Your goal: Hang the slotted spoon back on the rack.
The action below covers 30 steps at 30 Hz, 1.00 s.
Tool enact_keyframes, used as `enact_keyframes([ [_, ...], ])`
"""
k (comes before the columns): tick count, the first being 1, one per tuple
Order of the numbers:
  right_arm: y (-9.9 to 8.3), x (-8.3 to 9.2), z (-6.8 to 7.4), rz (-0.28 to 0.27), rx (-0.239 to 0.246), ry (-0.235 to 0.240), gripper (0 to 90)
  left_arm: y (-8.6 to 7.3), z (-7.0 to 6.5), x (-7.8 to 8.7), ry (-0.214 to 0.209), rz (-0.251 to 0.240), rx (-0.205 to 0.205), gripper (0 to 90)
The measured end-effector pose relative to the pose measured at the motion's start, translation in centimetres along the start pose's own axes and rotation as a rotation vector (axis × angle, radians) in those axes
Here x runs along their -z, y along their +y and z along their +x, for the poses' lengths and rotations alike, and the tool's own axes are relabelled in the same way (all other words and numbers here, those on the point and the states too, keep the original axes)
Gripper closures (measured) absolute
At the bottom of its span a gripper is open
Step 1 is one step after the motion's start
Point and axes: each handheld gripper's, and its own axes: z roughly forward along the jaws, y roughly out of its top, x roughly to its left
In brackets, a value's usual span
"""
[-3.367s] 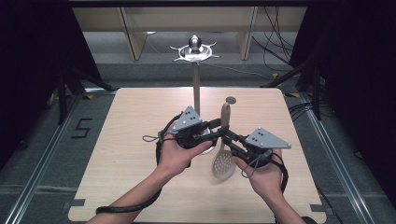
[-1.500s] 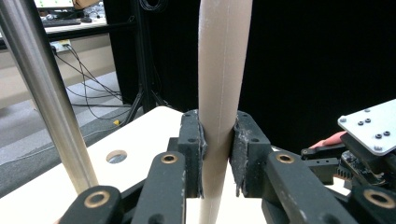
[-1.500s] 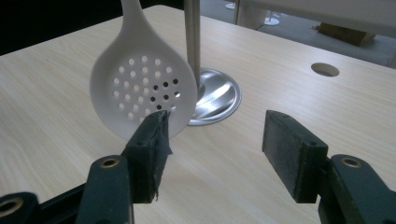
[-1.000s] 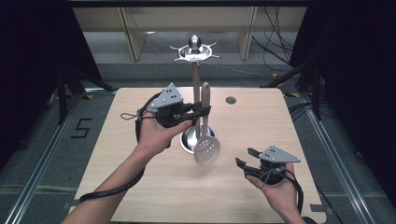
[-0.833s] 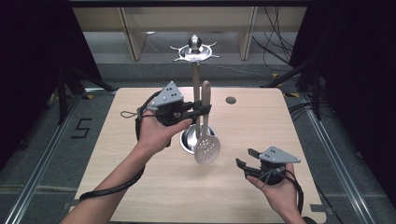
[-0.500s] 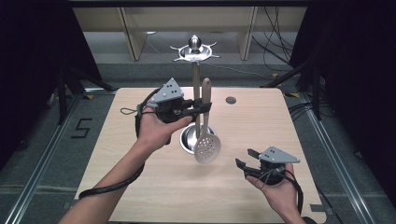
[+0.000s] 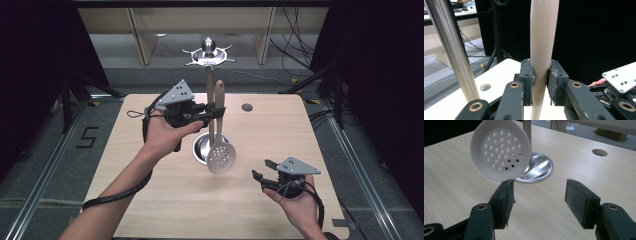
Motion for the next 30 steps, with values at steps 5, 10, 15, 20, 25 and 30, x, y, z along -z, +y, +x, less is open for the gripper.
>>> enact_keyframes([
  [5,0.0,-0.1,-0.1,-0.012,0.008,0.001,40.9,0.4,0.2,0.1,-0.004,-0.001,-0.001,74.7],
  [10,0.0,-0.1,-0.2,-0.016,0.030,-0.004,40.9,0.8,0.4,0.2,-0.006,-0.005,0.003,74.7],
  [15,0.0,-0.1,-0.3,-0.013,0.038,-0.009,40.8,1.3,0.7,0.4,-0.010,-0.007,0.006,74.6],
  [20,0.0,-0.1,-0.1,-0.002,0.020,0.000,40.8,1.5,0.8,0.5,-0.013,-0.010,0.014,74.6],
  [25,-0.1,-0.2,0.1,0.003,-0.002,0.003,40.8,1.8,1.1,0.5,-0.021,-0.012,0.031,74.7],
  [30,-0.1,-0.3,0.0,-0.011,0.017,-0.006,40.7,2.0,1.3,0.5,-0.023,-0.015,0.040,74.6],
])
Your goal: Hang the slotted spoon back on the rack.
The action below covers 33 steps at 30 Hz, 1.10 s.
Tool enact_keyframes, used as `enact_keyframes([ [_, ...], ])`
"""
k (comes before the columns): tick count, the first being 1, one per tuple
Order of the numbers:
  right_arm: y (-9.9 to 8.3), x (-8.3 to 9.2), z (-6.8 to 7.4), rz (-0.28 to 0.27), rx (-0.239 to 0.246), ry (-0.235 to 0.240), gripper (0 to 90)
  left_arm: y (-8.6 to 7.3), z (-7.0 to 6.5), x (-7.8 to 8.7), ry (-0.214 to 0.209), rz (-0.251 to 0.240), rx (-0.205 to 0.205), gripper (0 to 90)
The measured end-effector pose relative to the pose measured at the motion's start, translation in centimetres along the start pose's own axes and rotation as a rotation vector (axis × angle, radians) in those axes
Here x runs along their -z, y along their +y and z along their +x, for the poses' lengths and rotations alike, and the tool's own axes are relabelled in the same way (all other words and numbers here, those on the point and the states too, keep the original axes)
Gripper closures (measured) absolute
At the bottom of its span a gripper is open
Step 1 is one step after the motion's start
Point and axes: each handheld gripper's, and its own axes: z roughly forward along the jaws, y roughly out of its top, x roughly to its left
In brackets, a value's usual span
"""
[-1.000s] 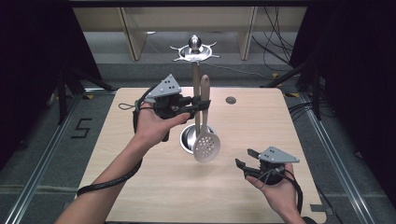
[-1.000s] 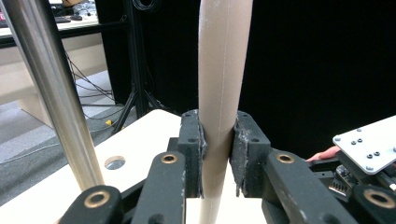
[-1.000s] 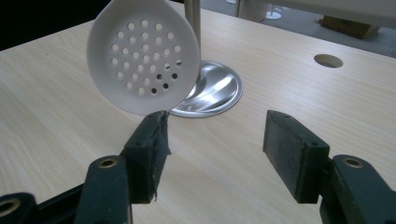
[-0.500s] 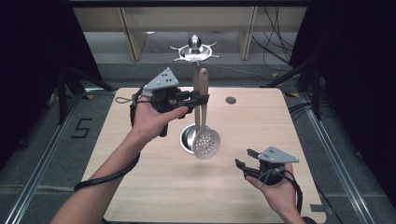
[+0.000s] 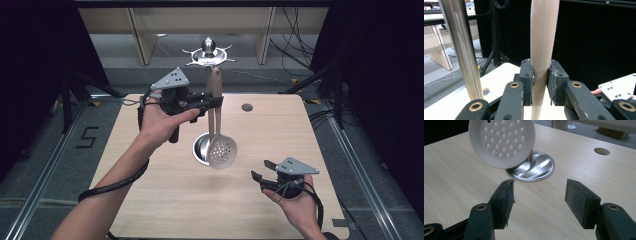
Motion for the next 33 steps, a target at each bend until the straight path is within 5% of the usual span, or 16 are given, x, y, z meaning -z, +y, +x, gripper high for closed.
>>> enact_keyframes([
  [11,0.0,-0.1,-0.2,0.003,0.024,0.004,40.7,-0.2,0.7,0.0,-0.007,-0.001,0.034,74.6],
  [12,-0.1,-0.1,0.0,0.011,-0.005,0.005,40.7,-0.3,0.7,0.0,-0.009,-0.003,0.037,74.6],
  [30,-0.1,-0.1,-0.2,0.022,-0.007,0.019,40.7,-0.6,1.4,0.2,-0.036,-0.027,0.081,74.1],
  [33,-0.1,-0.3,-0.4,0.016,0.034,0.015,40.7,-0.6,1.6,0.2,-0.036,-0.032,0.087,73.9],
])
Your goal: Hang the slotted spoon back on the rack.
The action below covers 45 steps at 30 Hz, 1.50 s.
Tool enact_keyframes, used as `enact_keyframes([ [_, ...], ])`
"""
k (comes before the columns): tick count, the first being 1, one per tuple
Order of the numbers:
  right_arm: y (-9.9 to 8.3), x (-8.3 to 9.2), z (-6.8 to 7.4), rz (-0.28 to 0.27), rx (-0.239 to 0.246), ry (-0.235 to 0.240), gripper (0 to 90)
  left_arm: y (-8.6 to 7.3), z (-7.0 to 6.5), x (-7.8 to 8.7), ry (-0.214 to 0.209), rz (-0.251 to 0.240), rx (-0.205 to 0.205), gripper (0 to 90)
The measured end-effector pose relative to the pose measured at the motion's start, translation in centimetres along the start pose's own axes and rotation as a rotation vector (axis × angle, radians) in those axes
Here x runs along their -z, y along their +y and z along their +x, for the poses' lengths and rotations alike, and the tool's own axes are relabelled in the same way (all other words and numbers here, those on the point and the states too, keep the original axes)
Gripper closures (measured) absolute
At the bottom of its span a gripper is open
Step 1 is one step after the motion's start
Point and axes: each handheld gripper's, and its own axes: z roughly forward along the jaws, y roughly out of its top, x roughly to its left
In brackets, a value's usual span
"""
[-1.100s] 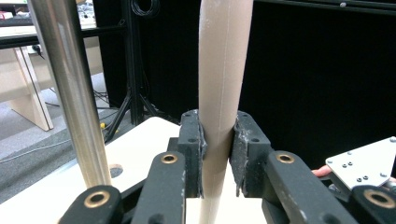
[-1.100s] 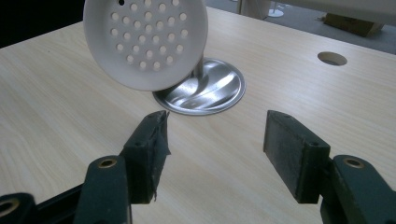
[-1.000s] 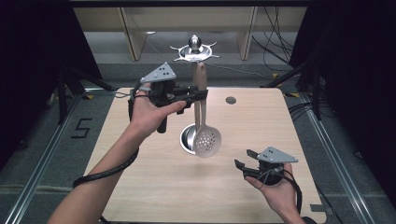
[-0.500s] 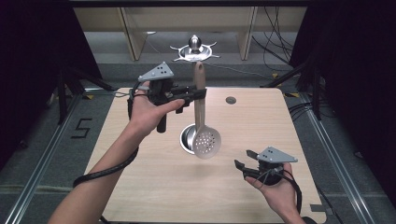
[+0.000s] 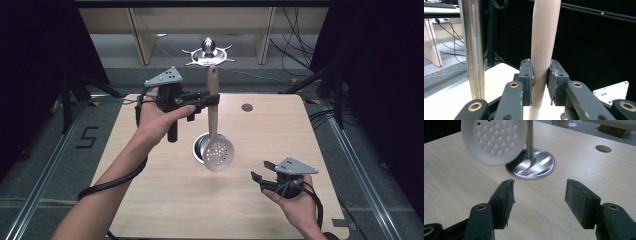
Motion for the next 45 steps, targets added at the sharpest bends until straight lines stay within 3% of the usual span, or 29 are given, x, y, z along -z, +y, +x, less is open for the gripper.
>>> enact_keyframes([
  [5,0.0,0.0,0.1,0.002,-0.012,-0.002,40.7,-0.1,0.3,0.0,0.005,-0.007,0.009,72.9],
  [10,-0.1,-0.1,0.1,0.002,-0.007,0.003,40.7,-0.3,0.7,0.0,0.010,-0.023,0.039,71.5],
  [13,-0.1,0.0,0.2,0.017,-0.029,0.012,40.7,-0.6,1.0,0.0,0.012,-0.030,0.064,71.1],
  [14,-0.1,0.0,0.1,0.008,-0.013,0.000,40.7,-0.7,1.1,0.0,0.010,-0.033,0.072,70.7],
  [17,-0.1,-0.1,0.2,0.013,-0.029,-0.004,40.7,-0.8,1.2,0.0,0.020,-0.040,0.074,68.9],
  [20,-0.1,0.0,0.2,0.009,-0.013,-0.009,40.7,-0.8,1.1,0.1,0.047,-0.046,0.057,67.2],
  [23,-0.1,-0.1,0.3,0.013,-0.030,-0.005,40.7,-0.8,1.1,0.4,0.066,-0.061,0.041,64.5],
  [26,-0.1,-0.1,0.3,0.015,-0.031,-0.004,40.7,-0.9,0.9,0.8,0.108,-0.071,0.009,57.5],
  [36,-0.1,0.1,0.2,0.015,-0.043,-0.001,40.6,-2.5,-0.8,2.9,0.243,-0.048,-0.199,43.3],
  [39,-0.1,0.0,0.3,0.015,-0.044,-0.002,40.6,-3.6,-1.1,4.0,0.270,-0.044,-0.222,42.0],
  [41,-0.1,0.0,0.1,0.005,-0.009,-0.013,40.5,-4.5,-1.3,4.7,0.281,-0.035,-0.231,41.7],
  [45,-0.1,0.1,0.1,0.011,-0.015,-0.013,40.4,-6.7,-1.3,6.2,0.302,-0.016,-0.229,41.1],
])
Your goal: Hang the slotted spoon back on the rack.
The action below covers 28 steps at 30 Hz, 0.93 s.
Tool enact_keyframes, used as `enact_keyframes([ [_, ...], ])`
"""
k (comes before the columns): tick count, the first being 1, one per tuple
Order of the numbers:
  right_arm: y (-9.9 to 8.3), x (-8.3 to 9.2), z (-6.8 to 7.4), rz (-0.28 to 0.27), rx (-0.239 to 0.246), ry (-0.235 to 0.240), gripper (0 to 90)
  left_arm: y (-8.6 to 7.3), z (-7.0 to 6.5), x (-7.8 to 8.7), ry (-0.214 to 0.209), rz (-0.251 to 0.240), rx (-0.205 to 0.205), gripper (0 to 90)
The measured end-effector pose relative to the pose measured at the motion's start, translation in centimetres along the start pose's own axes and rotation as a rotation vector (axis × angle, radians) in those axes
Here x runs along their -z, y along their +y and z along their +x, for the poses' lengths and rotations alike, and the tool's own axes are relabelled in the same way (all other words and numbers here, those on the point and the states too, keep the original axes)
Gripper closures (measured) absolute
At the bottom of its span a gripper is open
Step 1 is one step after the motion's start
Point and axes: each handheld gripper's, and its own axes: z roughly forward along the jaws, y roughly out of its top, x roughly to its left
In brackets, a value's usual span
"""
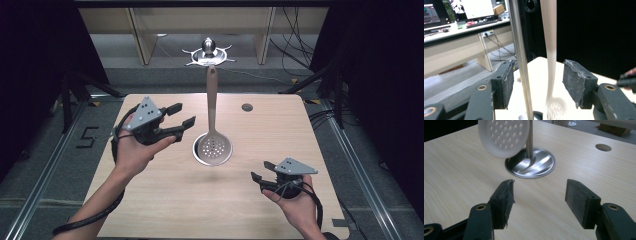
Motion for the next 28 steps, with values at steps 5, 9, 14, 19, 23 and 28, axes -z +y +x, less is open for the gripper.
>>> enact_keyframes([
  [5,-0.1,-0.2,-0.1,-0.005,0.010,-0.006,40.3,-3.3,0.4,1.7,0.022,0.058,0.016,40.6],
  [9,-0.1,-0.2,0.0,-0.003,-0.002,0.000,40.2,-5.9,1.0,2.8,0.045,0.094,0.027,40.5],
  [14,-0.2,-0.2,0.2,0.004,-0.031,0.011,40.1,-9.4,1.7,4.3,0.081,0.151,0.041,39.8],
  [19,-0.3,-0.3,0.1,0.013,-0.036,-0.002,39.9,-13.5,1.9,5.6,0.129,0.204,0.072,38.1],
  [23,-0.3,-0.4,-0.1,0.012,-0.012,0.002,39.9,-15.5,2.0,6.4,0.169,0.255,0.113,37.0],
  [28,-0.6,-0.5,-0.3,0.006,-0.029,0.015,39.7,-15.7,2.1,6.1,0.171,0.244,0.117,36.6],
])
